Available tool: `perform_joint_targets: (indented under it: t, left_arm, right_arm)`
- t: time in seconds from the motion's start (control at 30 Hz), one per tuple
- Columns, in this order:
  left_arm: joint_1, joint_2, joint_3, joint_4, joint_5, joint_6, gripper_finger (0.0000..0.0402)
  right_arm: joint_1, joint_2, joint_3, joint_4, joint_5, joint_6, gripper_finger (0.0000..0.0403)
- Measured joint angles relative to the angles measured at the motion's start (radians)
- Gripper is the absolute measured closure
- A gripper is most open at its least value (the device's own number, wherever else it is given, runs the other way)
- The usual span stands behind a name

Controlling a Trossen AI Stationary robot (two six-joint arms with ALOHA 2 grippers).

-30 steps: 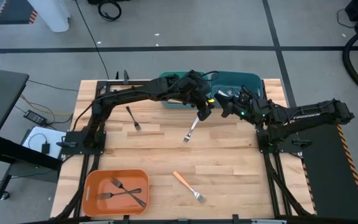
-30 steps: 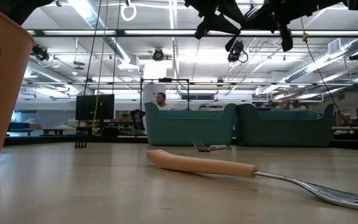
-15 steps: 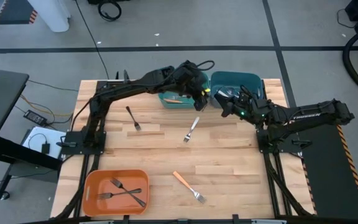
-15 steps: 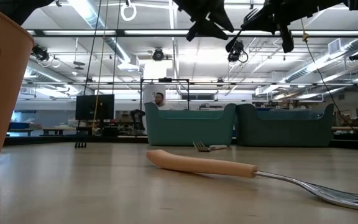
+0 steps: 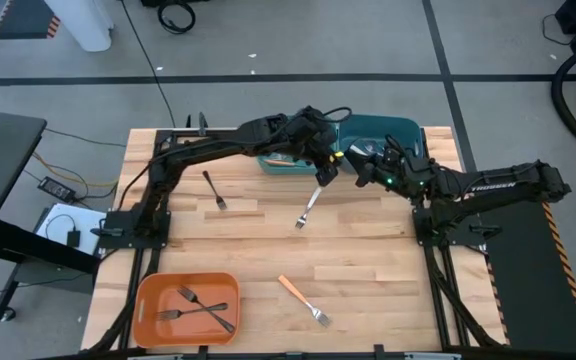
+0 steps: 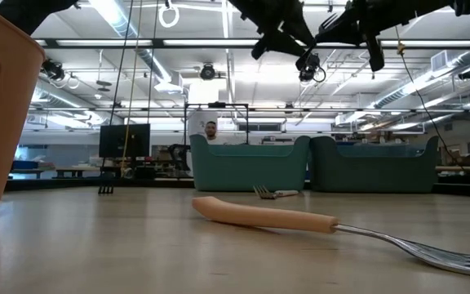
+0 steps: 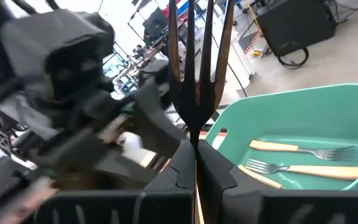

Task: Sort silverware by color (type)
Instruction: Put the black fork into the orange bin

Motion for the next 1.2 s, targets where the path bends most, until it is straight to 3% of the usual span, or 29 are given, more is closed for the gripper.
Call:
perform_joint_targets:
  t: [0.3,0.4,0.57,0.83,1.2]
  left_arm:
    - [0.006,0.039,0.0,0.046,0.007,0.018,0.0264]
    - [0.004,0.041,0.0,0.038,0.015,0.047,0.0292]
    - [0.002,0.04,0.0,0.031,0.017,0.057,0.0381]
    - [0.002,0.036,0.002,-0.009,0.023,0.094,0.0393]
    - [-0.004,-0.117,0.002,-0.416,-0.009,0.162,0.0394]
  right_arm:
    - [0.0,0.0,0.0,0.0,0.001,0.007,0.0399]
    - [0.0,0.0,0.0,0.0,0.0,0.007,0.0399]
    - [0.0,0.0,0.0,-0.003,-0.006,0.004,0.0398]
    - [0.003,0.0,0.0,0.003,-0.084,-0.086,0.0355]
    - [0.005,-0.004,0.001,0.014,-0.345,-0.147,0.0284]
